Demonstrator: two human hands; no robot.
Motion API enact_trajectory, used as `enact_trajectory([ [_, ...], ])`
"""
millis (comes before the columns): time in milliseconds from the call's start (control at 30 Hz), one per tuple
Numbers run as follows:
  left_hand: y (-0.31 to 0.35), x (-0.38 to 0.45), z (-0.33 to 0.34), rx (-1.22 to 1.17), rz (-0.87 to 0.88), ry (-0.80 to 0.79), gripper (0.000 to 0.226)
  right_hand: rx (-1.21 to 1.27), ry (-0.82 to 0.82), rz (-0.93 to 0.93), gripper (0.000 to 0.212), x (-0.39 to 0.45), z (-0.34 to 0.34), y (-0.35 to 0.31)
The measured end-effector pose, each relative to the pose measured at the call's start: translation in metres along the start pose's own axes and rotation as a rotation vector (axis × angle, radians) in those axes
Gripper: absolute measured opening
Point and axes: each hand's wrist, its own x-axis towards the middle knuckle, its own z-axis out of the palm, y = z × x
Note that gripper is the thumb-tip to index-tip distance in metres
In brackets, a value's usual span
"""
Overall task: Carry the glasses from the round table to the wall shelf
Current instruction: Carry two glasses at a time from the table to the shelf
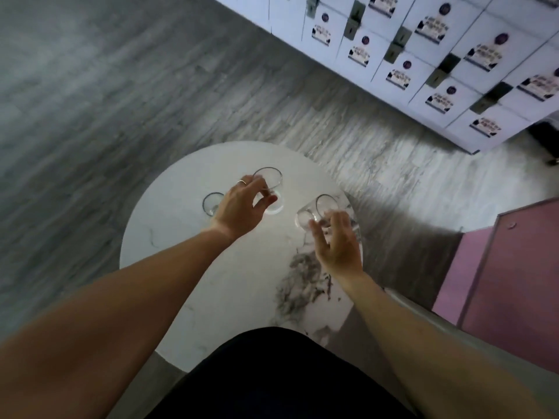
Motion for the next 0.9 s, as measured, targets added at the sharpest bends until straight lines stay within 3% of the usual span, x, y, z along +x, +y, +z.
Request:
enact_trajectory([
  [233,0.025,0.012,-0.130,0.036,0.170,0.237,0.040,-0.028,0.089,-0.264,0.033,0.090,-0.062,-0.097],
  [400,0.038,-0.010,-0.262,0.087,0.159,0.424,0.044,-0.042,0.116,-0.438,0.028,0.119,-0.100,-0.228],
  [633,0.025,-0.122,-0.416,0.150,0.013,0.569,0.026,0.175,0.084,-0.584,0.026,0.055,-0.084,-0.414],
  [900,-0.024,-0.289,-0.530,0.270,-0.136,0.746,0.019,0.283,-0.076,-0.799,0.030,-0.051,-0.017,-0.575],
])
